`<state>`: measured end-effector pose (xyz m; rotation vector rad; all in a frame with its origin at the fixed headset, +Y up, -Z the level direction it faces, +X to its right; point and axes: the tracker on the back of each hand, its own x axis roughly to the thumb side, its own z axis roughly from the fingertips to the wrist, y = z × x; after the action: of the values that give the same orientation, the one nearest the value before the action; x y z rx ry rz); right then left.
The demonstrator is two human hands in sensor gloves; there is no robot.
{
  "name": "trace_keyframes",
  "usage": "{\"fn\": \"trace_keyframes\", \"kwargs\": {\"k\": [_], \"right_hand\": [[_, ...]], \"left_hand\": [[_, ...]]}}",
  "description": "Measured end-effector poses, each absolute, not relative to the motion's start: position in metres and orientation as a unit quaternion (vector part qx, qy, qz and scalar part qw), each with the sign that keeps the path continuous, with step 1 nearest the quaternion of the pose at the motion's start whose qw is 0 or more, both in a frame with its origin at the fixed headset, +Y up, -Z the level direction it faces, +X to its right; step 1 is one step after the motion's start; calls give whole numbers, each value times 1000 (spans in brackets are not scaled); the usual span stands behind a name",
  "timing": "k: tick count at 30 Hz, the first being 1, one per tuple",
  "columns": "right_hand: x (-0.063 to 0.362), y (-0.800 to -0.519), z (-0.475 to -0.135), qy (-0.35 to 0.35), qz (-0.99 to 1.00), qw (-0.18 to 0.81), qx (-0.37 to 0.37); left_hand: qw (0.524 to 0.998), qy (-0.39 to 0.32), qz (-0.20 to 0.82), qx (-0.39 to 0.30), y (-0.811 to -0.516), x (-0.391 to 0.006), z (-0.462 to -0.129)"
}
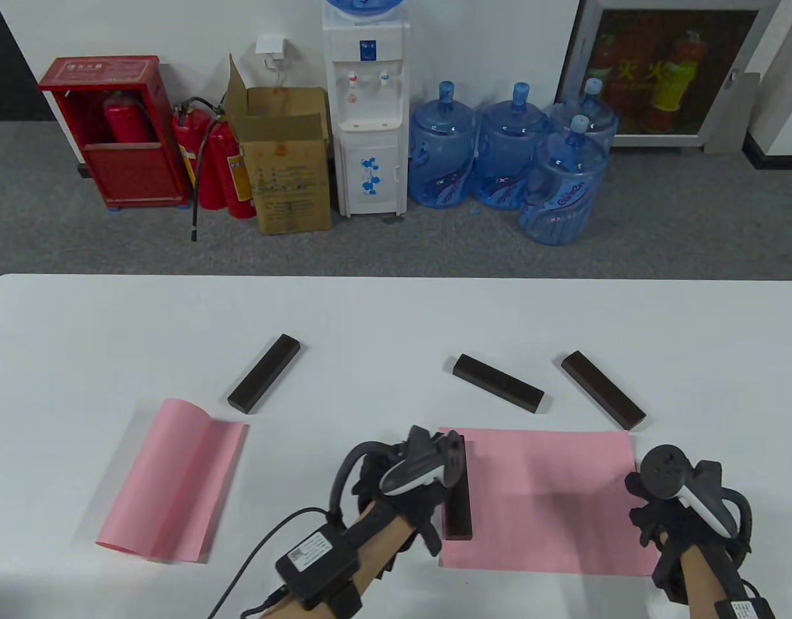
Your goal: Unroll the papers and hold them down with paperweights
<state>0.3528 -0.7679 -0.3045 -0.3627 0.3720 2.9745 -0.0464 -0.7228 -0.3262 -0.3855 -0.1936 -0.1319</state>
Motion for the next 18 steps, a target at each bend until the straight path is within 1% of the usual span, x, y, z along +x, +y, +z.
{"fn": "trace_keyframes", "kwargs": {"k": [2,3,4,5,6,7,9,11,13,18], "right_hand": [[353,-768,-304,123,983,62,-120],[353,-768,-304,124,983,65,-121],[354,-768,-304,124,983,67,-121],[354,-768,-304,124,982,69,-122],[354,-768,-304,125,982,70,-122],[354,-768,-304,125,982,71,-122],[354,-768,-304,125,982,71,-123],[353,-767,-305,128,982,68,-124],[353,-766,-306,137,980,68,-127],[349,-759,-315,199,967,73,-144]], "left_hand": [[982,-89,-29,-164,-724,-82,-324],[984,-109,2,-138,-727,-105,-322],[986,-115,16,-118,-730,-118,-322],[990,-102,36,-86,-735,-139,-320],[992,-93,48,-73,-738,-151,-319],[992,-84,64,-67,-743,-167,-319],[991,-65,88,-77,-752,-186,-319],[989,-59,99,-97,-755,-194,-321],[989,-57,92,-100,-756,-196,-320],[988,-67,68,-118,-760,-193,-319]]}}
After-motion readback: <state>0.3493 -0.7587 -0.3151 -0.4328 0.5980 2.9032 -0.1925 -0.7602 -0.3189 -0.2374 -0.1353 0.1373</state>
